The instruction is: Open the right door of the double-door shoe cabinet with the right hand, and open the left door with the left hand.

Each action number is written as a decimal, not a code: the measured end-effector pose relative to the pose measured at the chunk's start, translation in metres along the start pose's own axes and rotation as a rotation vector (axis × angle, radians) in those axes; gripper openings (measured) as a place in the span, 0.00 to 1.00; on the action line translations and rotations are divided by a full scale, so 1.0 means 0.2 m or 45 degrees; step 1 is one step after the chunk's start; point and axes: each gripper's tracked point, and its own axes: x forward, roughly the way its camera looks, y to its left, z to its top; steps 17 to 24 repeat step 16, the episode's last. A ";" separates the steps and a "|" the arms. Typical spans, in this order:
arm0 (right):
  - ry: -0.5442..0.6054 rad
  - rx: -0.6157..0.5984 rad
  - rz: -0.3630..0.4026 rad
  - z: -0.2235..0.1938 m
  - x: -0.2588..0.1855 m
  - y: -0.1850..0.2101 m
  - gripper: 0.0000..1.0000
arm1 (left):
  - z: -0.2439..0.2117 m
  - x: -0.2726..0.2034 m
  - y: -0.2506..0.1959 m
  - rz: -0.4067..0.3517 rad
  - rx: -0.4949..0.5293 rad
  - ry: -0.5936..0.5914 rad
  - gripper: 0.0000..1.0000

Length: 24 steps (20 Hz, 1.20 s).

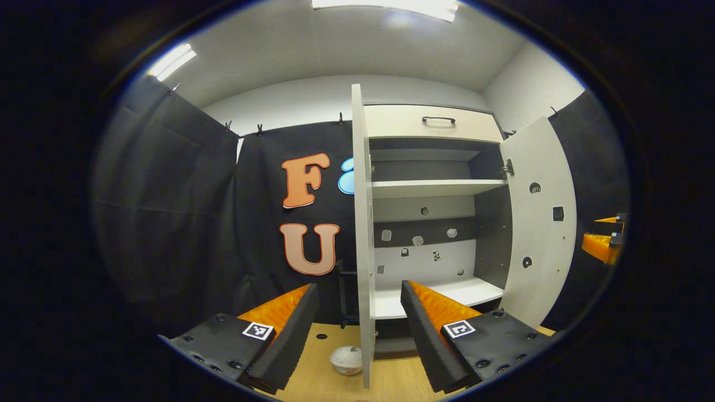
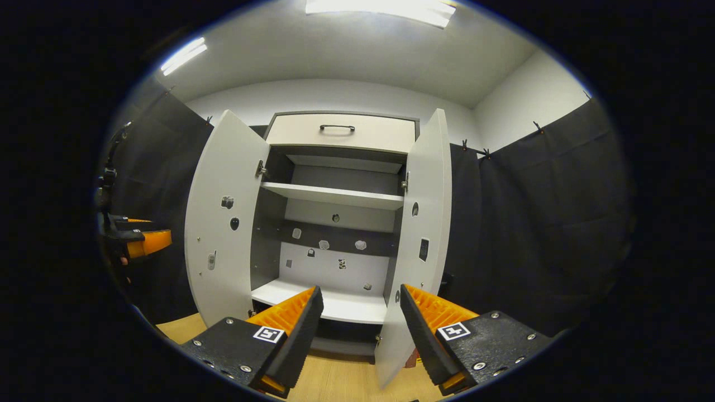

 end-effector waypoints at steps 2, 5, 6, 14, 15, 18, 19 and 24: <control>-0.016 0.011 0.018 0.01 0.02 0.01 0.84 | 0.03 -0.03 0.03 0.020 0.013 -0.019 0.95; -0.025 -0.014 0.063 0.00 0.04 0.03 0.84 | 0.05 -0.05 0.05 0.072 0.010 -0.043 0.95; -0.033 -0.029 0.074 0.00 0.05 0.02 0.84 | 0.05 -0.05 0.06 0.090 0.002 -0.042 0.95; -0.052 -0.031 0.178 -0.03 0.11 -0.07 0.87 | 0.08 -0.06 0.02 0.202 0.021 -0.059 0.94; -0.062 -0.023 0.179 -0.02 0.12 -0.09 0.87 | 0.09 -0.05 0.00 0.198 0.012 -0.063 0.95; -0.068 -0.018 0.181 -0.01 0.12 -0.11 0.87 | 0.09 -0.05 -0.02 0.195 0.005 -0.065 0.95; -0.068 -0.018 0.181 -0.01 0.12 -0.11 0.87 | 0.09 -0.05 -0.02 0.195 0.005 -0.065 0.95; -0.068 -0.018 0.181 -0.01 0.12 -0.11 0.87 | 0.09 -0.05 -0.02 0.195 0.005 -0.065 0.95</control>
